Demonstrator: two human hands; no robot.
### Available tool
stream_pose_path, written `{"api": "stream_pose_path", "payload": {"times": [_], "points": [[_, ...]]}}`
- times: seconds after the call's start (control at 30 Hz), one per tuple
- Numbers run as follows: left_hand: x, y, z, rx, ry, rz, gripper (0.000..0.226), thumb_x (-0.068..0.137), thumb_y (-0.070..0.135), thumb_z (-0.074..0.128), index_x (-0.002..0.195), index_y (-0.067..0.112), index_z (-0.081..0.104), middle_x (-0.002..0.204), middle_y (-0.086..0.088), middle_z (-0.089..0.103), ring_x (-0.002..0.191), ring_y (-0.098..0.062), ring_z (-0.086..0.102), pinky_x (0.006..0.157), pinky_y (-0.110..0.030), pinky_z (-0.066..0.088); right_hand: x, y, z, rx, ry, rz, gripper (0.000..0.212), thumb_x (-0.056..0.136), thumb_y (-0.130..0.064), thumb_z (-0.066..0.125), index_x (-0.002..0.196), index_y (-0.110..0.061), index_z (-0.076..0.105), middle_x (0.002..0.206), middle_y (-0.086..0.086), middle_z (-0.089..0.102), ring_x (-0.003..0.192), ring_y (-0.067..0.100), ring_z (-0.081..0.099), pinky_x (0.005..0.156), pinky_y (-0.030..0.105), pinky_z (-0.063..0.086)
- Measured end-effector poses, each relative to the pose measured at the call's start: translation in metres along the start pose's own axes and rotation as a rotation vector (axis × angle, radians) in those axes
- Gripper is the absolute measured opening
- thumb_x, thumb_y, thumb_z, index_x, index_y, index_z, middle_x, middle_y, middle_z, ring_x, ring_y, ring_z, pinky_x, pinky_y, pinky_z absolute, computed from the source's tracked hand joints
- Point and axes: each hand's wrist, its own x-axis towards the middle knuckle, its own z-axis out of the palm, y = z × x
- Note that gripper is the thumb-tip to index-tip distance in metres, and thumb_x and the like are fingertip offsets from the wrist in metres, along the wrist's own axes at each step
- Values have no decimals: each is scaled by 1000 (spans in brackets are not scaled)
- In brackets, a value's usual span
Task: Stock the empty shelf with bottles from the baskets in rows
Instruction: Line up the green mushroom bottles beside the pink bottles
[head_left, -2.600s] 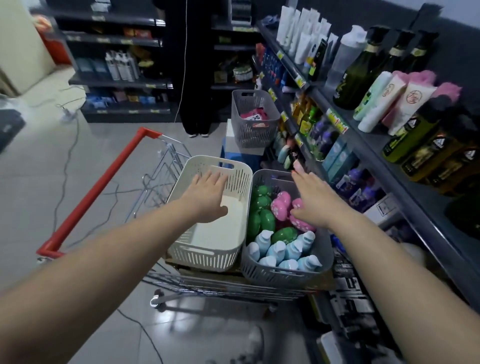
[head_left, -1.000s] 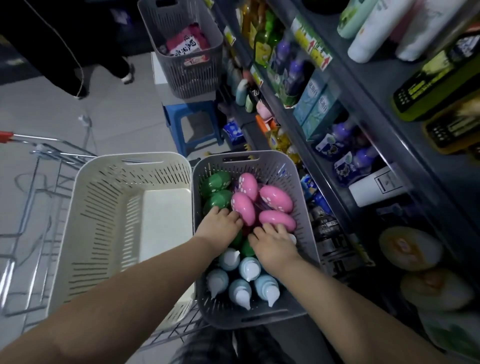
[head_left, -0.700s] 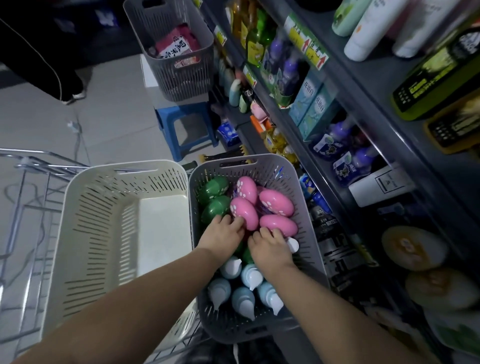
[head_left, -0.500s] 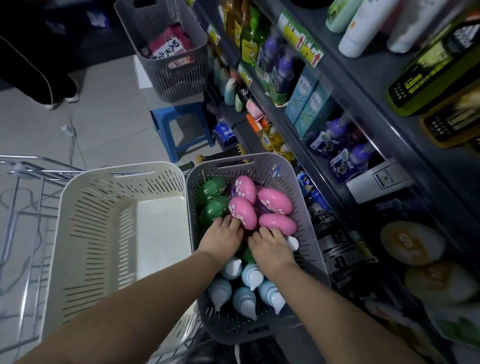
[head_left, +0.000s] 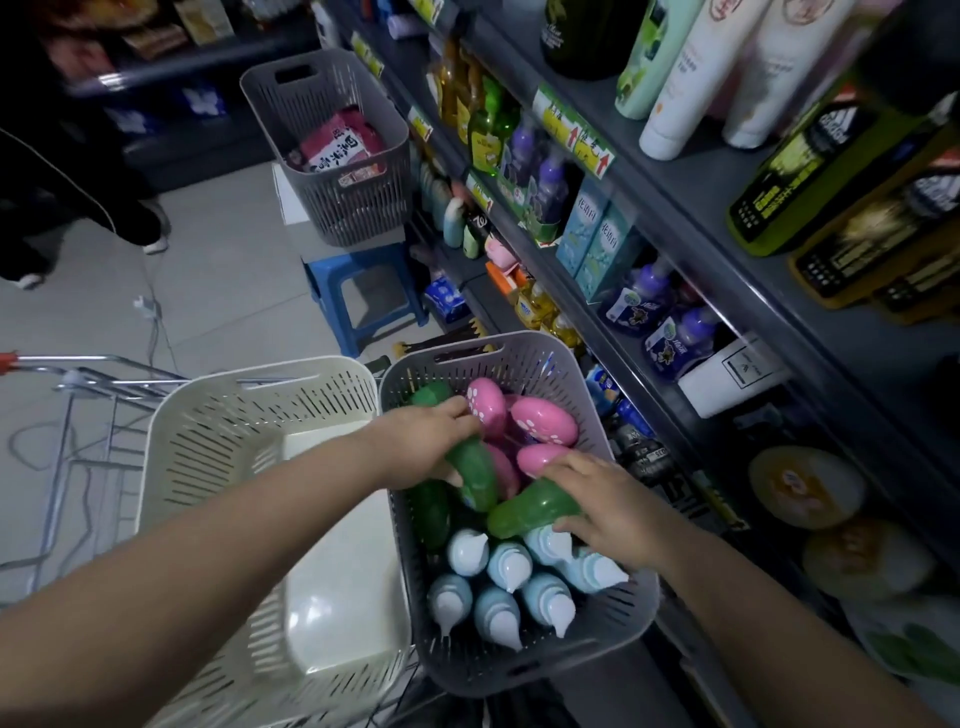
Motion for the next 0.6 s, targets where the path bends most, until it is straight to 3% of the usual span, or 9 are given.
{"api": "stream_pose_path", "payload": {"times": [0.17,0.3,0.4,0.53,0.6], "points": [[-6,-24,-36,-257,53,35,59,82,44,74,132,24,50,118,1,44,107,-18,48,92,-32,41,-6,-15,-38,331,123,136,55,88,-38,69,137,-22,50,118,-18,45,102,-2,53,88,14,41],[-9,-27,-62,-449,64,8,51,80,54,70,123,36,48,115,6,57,105,-16,57,93,-35,49,-17,-27,-71,451,213,184,48,83,-44,73,125,-26,58,109,-12,51,97,0,56,89,24,48],[-10,-6,-92,-488,126,16,56,76,67,62,116,29,51,107,3,64,96,-13,63,85,-33,52,-31,-34,-96,481,340,262,47,76,-46,79,114,-24,64,104,-12,55,94,0,57,85,23,48],[-12,23,-130,-461,207,88,71,62,87,57,98,25,57,95,-4,65,85,-19,64,79,-41,52,-55,-50,-127,597,495,335,39,67,-46,86,94,-23,70,94,-4,67,81,6,66,73,27,55],[-10,38,-145,-452,211,126,76,59,87,58,96,21,59,94,-8,66,84,-22,65,78,-42,53,-70,-58,-138,638,560,355,34,67,-43,87,89,-21,72,88,0,71,74,7,67,67,27,55]]}}
